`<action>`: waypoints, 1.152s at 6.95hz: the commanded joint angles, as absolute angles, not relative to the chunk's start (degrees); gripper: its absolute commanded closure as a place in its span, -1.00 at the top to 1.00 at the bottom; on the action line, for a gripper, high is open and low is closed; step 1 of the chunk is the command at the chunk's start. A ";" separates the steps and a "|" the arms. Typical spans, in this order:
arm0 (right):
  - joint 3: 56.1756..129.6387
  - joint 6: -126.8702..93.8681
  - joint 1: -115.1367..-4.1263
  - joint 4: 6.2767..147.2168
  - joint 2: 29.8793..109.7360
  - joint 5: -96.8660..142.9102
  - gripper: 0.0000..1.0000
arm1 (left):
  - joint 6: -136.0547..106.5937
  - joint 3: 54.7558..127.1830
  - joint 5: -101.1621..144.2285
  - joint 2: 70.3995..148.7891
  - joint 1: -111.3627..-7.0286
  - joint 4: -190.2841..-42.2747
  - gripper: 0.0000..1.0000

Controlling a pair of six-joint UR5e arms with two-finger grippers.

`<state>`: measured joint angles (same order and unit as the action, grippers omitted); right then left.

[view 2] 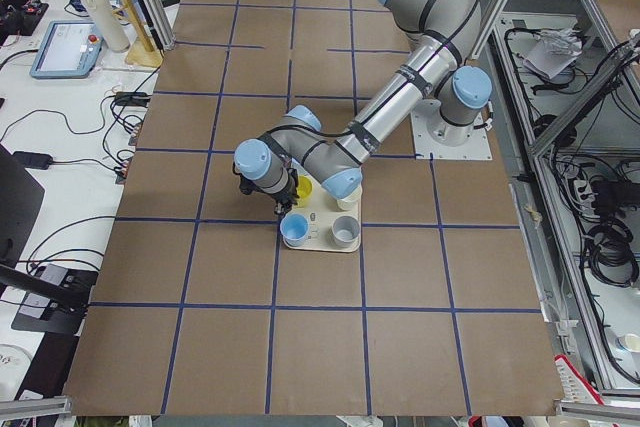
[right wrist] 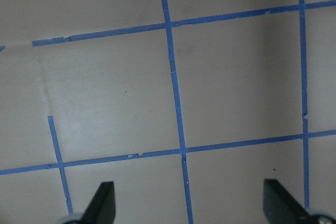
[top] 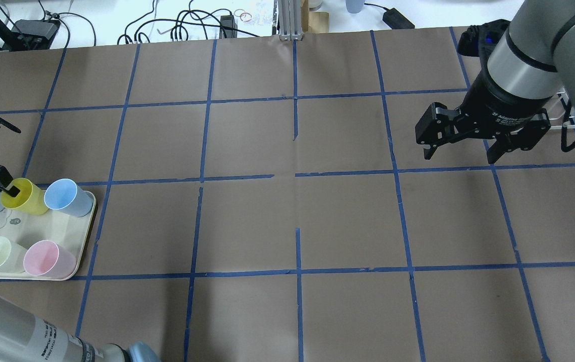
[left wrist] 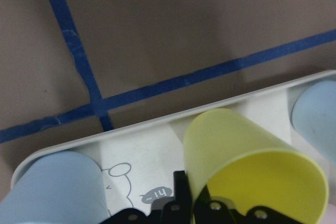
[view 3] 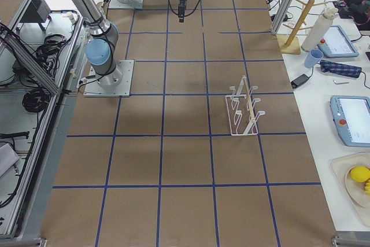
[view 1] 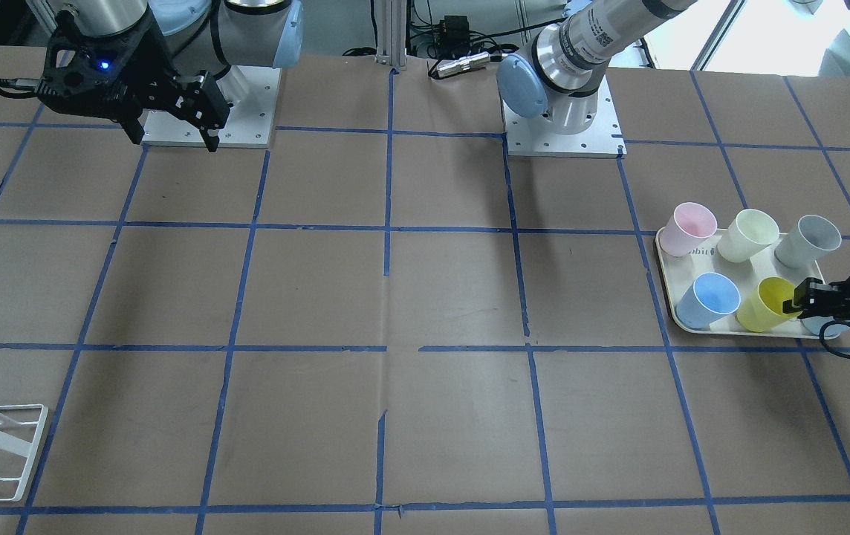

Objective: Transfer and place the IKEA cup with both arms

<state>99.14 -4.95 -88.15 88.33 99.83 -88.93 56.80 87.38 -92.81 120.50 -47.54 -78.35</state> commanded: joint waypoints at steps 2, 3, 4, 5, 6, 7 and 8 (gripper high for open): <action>99.14 -5.71 -88.24 88.59 99.84 -88.86 1.00 | 56.69 86.23 -92.90 120.32 -47.55 -78.75 0.71; 99.14 -5.71 -88.33 88.68 99.84 -88.86 1.00 | 55.99 85.96 -92.90 117.97 -48.42 -80.06 0.71; 99.14 -5.45 -88.24 88.68 99.84 -88.94 1.00 | 54.77 84.74 -92.90 115.95 -50.78 -82.33 0.71; 99.05 -5.45 -88.24 88.77 99.93 -88.86 1.00 | 49.71 82.46 -92.90 113.67 -54.19 -86.09 0.72; 98.97 -5.28 -88.24 88.77 99.93 -88.94 1.00 | 43.74 79.14 -92.64 111.29 -58.67 -92.48 0.72; 98.96 -5.19 -88.24 88.77 99.93 -88.86 1.00 | 35.59 75.80 -91.16 108.83 -63.67 -97.68 0.79; 98.96 -5.19 -88.24 88.68 100.02 -88.94 1.00 | 23.85 73.50 -90.53 106.89 -71.64 -98.86 0.95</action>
<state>98.98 -5.24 -88.25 88.75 99.96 -88.89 36.21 76.75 -91.49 109.52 -63.35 -95.52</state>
